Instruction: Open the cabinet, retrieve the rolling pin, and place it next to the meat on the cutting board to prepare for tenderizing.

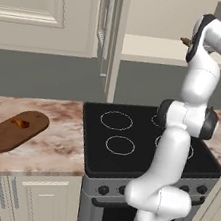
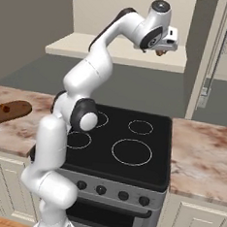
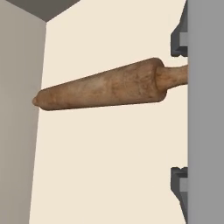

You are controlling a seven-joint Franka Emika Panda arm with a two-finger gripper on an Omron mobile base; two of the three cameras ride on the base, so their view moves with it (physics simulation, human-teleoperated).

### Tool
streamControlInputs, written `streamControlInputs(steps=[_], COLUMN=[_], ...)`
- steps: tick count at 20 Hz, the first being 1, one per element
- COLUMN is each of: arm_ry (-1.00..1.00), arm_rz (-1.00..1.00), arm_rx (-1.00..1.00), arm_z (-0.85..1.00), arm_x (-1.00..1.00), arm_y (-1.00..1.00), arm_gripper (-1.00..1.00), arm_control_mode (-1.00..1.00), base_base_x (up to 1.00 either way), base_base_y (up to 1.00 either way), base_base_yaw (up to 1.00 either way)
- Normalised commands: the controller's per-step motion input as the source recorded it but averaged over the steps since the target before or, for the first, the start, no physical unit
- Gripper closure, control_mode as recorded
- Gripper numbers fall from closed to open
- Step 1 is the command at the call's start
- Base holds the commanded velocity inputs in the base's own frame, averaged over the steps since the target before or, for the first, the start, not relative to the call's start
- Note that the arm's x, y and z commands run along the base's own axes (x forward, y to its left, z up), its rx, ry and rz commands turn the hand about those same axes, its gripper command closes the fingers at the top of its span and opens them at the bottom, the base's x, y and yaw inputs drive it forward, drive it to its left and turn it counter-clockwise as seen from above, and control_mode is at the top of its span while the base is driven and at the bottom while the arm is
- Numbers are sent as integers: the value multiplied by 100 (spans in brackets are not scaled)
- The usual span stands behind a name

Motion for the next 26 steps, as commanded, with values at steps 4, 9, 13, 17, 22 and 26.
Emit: streamControlInputs(steps=[4, 9, 13, 17, 22, 26], arm_ry=[-2, -1, 0, 0, 0, 1], arm_rz=[1, 0, 0, 0, 0, 0], arm_rx=[0, 0, 0, 0, 0, 0], arm_z=[0, 0, 0, 0, -6, -17], arm_x=[29, 29, 24, 19, 18, 2], arm_y=[0, -1, -1, 0, 0, 0], arm_gripper=[-100, -100, -100, -100, 100, 100], arm_control_mode=[-100, -100, -100, -100, -100, -100], base_base_x=[0, 0, 0, 0, 0, 0], base_base_y=[0, 0, 0, 0, 0, 0], base_base_yaw=[0, 0, 0, 0, 0, 0])
